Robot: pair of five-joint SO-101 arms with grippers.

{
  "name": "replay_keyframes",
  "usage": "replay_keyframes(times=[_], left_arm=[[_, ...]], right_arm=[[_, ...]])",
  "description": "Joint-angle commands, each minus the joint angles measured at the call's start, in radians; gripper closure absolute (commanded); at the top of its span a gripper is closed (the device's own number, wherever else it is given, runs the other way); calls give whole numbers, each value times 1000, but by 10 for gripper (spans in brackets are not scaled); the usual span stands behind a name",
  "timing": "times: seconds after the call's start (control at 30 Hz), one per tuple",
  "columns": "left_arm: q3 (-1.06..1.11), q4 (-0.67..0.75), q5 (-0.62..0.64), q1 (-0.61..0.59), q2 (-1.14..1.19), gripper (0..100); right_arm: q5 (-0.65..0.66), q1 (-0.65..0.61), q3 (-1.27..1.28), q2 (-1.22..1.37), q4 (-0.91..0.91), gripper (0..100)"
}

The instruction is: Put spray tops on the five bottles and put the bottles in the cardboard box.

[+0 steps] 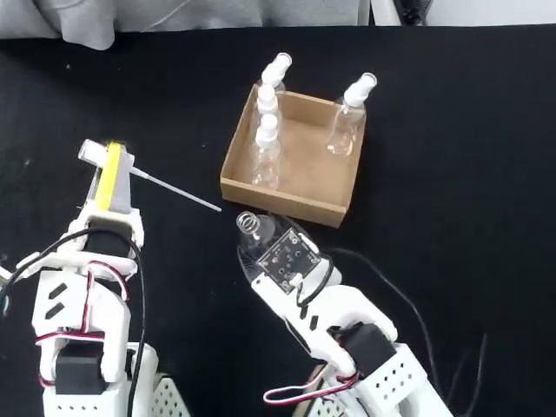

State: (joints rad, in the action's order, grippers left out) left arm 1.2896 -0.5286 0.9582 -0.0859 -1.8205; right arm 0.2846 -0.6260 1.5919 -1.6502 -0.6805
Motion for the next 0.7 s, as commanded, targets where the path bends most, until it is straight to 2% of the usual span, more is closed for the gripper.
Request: replay_keyframes(times=[0.0,0.1,0.33,0.67], left_arm=[[-58,26,2,76,-6,970],[-56,26,-6,122,-5,970],[-54,21,-40,174,-5,970],[-18,25,-41,180,-3,970]], right_arm=[[46,-17,-7,-15,35,864],[98,-17,-5,-15,35,864],[101,-17,-5,-15,35,864],[100,-17,-5,-15,35,864]])
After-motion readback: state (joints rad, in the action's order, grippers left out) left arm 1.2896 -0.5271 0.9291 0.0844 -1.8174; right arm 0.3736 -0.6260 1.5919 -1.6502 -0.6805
